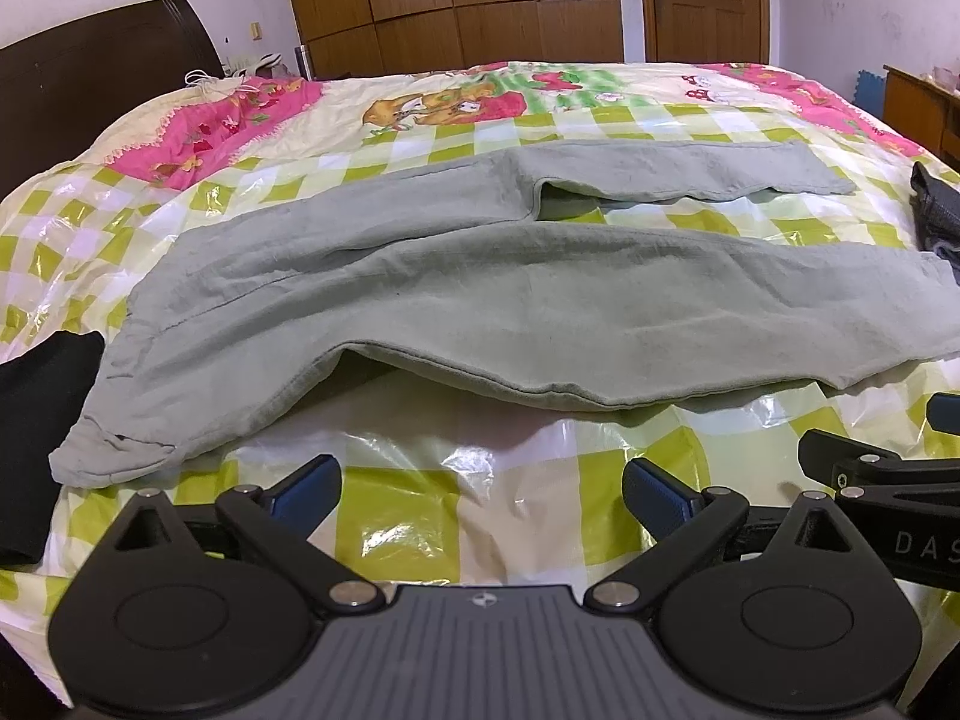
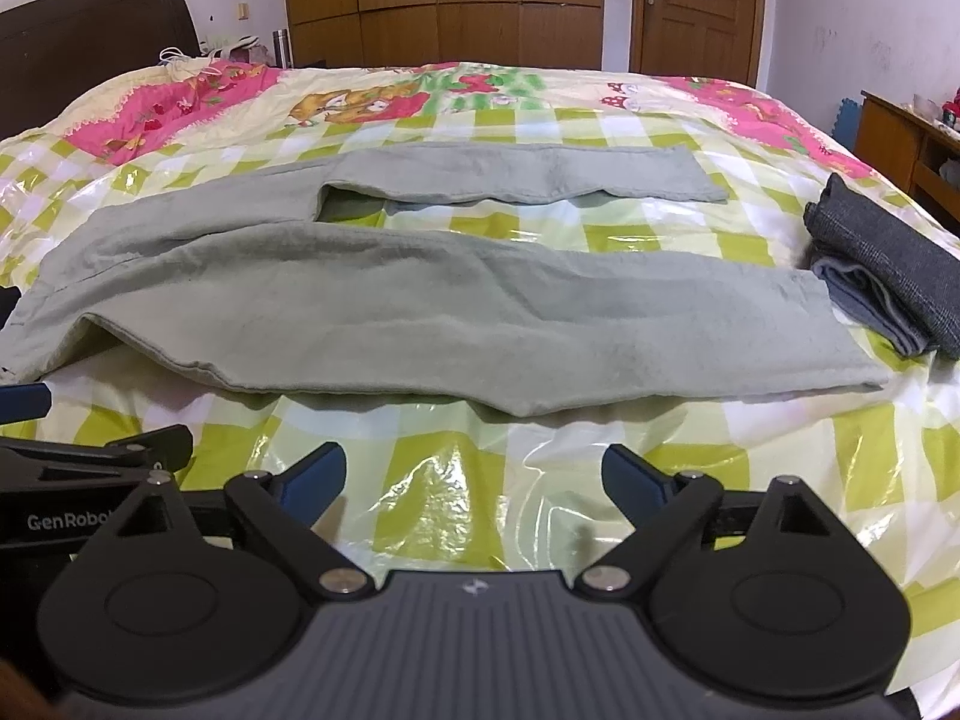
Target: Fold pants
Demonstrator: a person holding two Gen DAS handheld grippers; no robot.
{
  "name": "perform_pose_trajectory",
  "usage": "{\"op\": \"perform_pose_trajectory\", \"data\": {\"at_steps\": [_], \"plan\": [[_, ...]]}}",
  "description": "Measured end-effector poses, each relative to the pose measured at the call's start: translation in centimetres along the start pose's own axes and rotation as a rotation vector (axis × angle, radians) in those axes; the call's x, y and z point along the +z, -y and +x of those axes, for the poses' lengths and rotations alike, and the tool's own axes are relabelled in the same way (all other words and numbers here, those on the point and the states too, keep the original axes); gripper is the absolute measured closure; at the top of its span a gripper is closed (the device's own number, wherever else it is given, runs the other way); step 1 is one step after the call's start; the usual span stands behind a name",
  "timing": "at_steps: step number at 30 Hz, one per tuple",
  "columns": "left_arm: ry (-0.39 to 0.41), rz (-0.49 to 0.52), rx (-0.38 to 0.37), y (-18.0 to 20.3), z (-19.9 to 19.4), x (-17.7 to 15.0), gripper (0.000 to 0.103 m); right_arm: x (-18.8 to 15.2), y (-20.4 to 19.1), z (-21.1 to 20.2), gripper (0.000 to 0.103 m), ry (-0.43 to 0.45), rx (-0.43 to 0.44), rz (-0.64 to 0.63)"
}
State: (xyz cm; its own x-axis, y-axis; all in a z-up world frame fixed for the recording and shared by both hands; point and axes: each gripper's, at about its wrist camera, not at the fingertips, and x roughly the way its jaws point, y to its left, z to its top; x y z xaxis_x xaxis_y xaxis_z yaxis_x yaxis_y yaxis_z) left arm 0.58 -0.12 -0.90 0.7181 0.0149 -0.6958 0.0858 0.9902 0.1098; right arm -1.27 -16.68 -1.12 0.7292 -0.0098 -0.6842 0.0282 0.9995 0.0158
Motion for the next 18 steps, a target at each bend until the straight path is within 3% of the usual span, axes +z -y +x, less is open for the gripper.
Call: {"op": "perform_pose_trajectory", "data": {"at_steps": [18], "plan": [[0.021,0.027,-0.009,0.45,-0.12,0.31,0.000,0.19,0.12,0.21,0.013,-0.004,0.007,0.015]]}}
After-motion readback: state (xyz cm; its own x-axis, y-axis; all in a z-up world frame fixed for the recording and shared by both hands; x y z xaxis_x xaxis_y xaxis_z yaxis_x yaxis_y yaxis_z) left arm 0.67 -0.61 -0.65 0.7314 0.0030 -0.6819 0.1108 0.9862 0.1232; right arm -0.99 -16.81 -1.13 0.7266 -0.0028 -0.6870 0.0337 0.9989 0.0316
